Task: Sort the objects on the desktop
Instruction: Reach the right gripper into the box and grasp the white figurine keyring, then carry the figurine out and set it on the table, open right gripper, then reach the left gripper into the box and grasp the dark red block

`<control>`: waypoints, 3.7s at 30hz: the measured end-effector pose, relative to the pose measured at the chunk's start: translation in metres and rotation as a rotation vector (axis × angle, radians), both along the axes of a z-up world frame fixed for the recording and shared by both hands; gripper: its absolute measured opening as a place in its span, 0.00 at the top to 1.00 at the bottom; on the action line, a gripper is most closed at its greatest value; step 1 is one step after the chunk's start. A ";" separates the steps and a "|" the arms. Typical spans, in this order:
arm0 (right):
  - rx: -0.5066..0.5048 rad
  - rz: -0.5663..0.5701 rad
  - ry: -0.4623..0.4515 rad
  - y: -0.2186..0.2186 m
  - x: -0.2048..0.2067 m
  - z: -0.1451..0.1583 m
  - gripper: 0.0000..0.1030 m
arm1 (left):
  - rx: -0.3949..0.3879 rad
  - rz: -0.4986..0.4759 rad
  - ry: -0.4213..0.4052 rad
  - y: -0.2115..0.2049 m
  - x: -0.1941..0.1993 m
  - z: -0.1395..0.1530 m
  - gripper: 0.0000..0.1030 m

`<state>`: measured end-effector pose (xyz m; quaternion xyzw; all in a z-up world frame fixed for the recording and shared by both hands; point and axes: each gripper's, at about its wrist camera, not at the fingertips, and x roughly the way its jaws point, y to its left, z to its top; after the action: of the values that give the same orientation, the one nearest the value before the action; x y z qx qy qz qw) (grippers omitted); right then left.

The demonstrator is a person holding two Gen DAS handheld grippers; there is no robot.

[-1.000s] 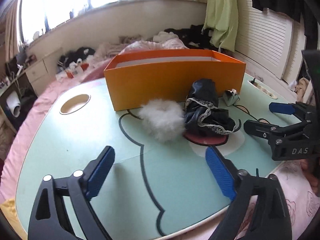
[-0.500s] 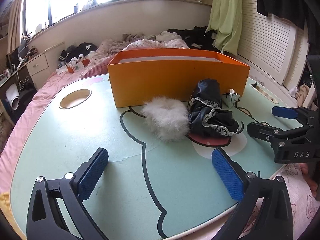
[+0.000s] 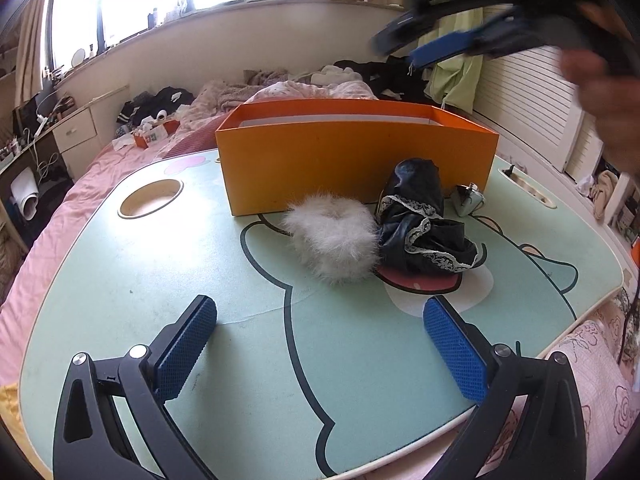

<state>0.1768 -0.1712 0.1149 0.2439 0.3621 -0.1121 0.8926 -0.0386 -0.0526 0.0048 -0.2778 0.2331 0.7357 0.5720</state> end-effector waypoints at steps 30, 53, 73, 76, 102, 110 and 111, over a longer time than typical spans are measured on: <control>-0.050 -0.028 -0.228 0.025 -0.037 0.048 0.69 | 0.017 -0.045 -0.002 -0.002 -0.003 0.000 0.00; 0.013 -0.129 -0.209 0.043 -0.103 -0.049 0.72 | 0.017 -0.070 -0.002 -0.002 -0.003 -0.001 0.00; -0.154 -0.324 -0.033 0.094 -0.150 -0.121 0.00 | 0.017 -0.104 0.000 -0.003 -0.005 0.000 0.00; -0.159 -0.320 -0.042 0.095 -0.148 -0.122 0.00 | 0.017 -0.105 -0.001 -0.002 -0.005 0.000 0.00; -0.164 -0.360 -0.066 0.095 -0.145 -0.121 0.00 | -0.440 -0.290 -0.382 0.188 0.003 0.064 0.19; -0.165 -0.375 -0.066 0.094 -0.144 -0.120 0.00 | -0.568 -0.263 -0.265 0.214 0.032 0.029 0.31; -0.165 -0.376 -0.067 0.094 -0.144 -0.120 0.00 | -0.572 -0.260 -0.234 0.217 0.033 0.029 0.36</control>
<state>0.0332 -0.0776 -0.0054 0.2368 0.2699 -0.2979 0.8845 -0.0058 0.1642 0.0336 -0.4776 0.3965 0.5245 0.5828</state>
